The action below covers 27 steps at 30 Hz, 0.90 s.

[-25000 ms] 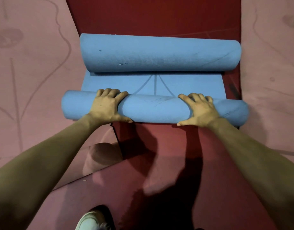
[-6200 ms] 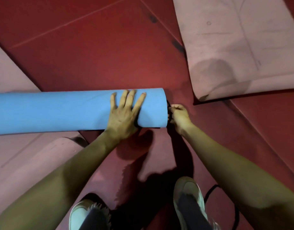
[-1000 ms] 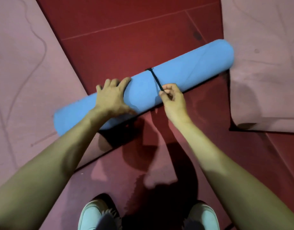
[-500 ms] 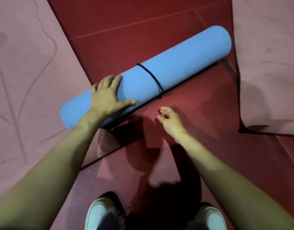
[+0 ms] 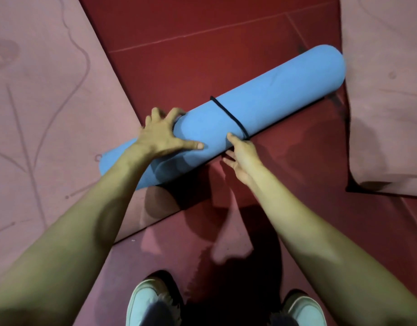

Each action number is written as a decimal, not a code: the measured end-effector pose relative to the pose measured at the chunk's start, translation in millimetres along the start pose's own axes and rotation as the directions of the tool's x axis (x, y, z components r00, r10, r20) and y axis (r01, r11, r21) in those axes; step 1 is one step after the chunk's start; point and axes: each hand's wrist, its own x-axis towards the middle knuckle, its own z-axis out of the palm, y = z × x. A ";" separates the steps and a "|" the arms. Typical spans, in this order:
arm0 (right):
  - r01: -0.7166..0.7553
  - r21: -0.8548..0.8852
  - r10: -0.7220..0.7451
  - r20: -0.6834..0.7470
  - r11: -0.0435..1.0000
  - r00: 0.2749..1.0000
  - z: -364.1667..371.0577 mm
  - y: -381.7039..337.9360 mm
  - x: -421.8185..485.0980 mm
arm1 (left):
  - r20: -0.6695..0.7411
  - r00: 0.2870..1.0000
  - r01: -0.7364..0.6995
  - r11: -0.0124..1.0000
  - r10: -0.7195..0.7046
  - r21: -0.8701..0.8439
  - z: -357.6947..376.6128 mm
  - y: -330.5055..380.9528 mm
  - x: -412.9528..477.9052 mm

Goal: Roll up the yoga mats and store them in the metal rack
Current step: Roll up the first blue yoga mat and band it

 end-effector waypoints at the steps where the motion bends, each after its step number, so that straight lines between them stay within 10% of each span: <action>1: -0.019 0.039 0.018 0.020 0.999 1.000 0.9 -1.4 -0.3 | 0.081 0.997 -0.002 0.999 -0.001 0.042 -2.2 -2.0 0.4; 8: 0.107 0.078 -0.115 0.107 0.991 0.988 25.1 -13.0 -3.9 | -0.069 0.998 0.006 0.999 -0.004 0.039 3.2 -10.6 -4.7; 16: 0.302 -0.342 -0.207 0.288 0.890 0.935 77.2 -43.5 -4.8 | -0.025 0.984 0.127 0.789 -0.178 -0.602 -28.5 -39.8 14.9; 27: 0.132 -0.191 -0.084 0.238 0.973 0.968 73.7 2.6 -13.0 | 0.035 0.976 0.200 0.827 -0.214 -0.526 -28.4 -42.4 -13.5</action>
